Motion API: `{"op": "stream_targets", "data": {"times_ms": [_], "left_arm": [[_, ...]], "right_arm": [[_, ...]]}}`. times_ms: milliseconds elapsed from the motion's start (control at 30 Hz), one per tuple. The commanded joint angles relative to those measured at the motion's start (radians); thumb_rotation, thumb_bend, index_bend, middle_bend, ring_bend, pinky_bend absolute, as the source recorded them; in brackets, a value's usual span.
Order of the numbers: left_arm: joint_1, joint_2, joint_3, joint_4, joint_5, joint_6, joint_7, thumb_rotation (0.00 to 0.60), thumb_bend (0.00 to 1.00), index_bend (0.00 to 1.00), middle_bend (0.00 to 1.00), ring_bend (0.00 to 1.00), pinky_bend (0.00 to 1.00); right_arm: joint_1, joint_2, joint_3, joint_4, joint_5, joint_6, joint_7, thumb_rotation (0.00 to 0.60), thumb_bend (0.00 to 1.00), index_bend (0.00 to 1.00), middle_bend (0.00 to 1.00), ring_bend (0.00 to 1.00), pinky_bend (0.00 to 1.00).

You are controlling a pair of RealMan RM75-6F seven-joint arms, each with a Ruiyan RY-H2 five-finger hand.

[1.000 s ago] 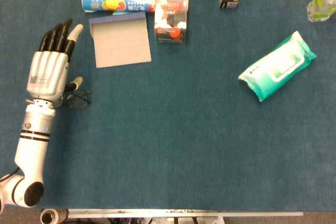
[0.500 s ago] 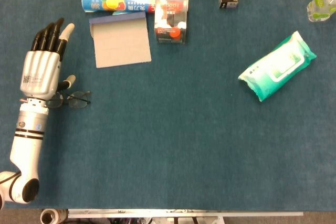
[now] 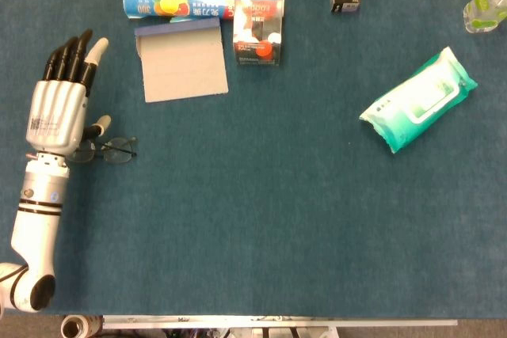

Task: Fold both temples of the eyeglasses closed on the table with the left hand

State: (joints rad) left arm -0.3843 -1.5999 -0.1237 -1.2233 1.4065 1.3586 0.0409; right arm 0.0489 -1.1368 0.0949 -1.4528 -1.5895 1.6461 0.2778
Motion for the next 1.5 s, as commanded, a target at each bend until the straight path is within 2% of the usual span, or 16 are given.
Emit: {"op": "stream_targets", "data": {"times_ms": [33,300,533,900,1500], "left_arm": [[0.023,0.048,0.018,-0.096,0.022,0.032,0.055,0.600,0.10,0.00,0.00,0.00,0.09],[0.055,0.098,0.032,-0.200,0.050,0.077,0.080,0.600,0.10,0.00,0.00,0.00,0.09],[0.067,0.109,0.032,-0.207,0.051,0.081,0.063,0.600,0.10,0.00,0.00,0.00,0.09],[0.071,0.090,0.025,-0.150,0.027,0.053,0.059,0.600,0.10,0.00,0.00,0.00,0.09],[0.073,0.024,0.025,0.050,0.015,0.019,0.002,0.600,0.10,0.00,0.00,0.00,0.09]], "right_arm": [[0.001,0.001,-0.001,-0.001,-0.001,0.000,0.000,0.600,0.28,0.68,0.54,0.32,0.25],[0.001,0.004,0.000,-0.006,-0.002,0.001,0.002,0.600,0.28,0.68,0.54,0.32,0.25],[0.004,0.005,-0.001,-0.009,-0.002,-0.005,-0.002,0.600,0.28,0.68,0.54,0.32,0.25],[0.006,0.008,0.000,-0.014,0.000,-0.007,-0.002,0.600,0.28,0.68,0.54,0.32,0.25],[0.006,0.012,0.003,-0.021,0.001,-0.003,-0.004,0.600,0.28,0.68,0.54,0.32,0.25]]}}
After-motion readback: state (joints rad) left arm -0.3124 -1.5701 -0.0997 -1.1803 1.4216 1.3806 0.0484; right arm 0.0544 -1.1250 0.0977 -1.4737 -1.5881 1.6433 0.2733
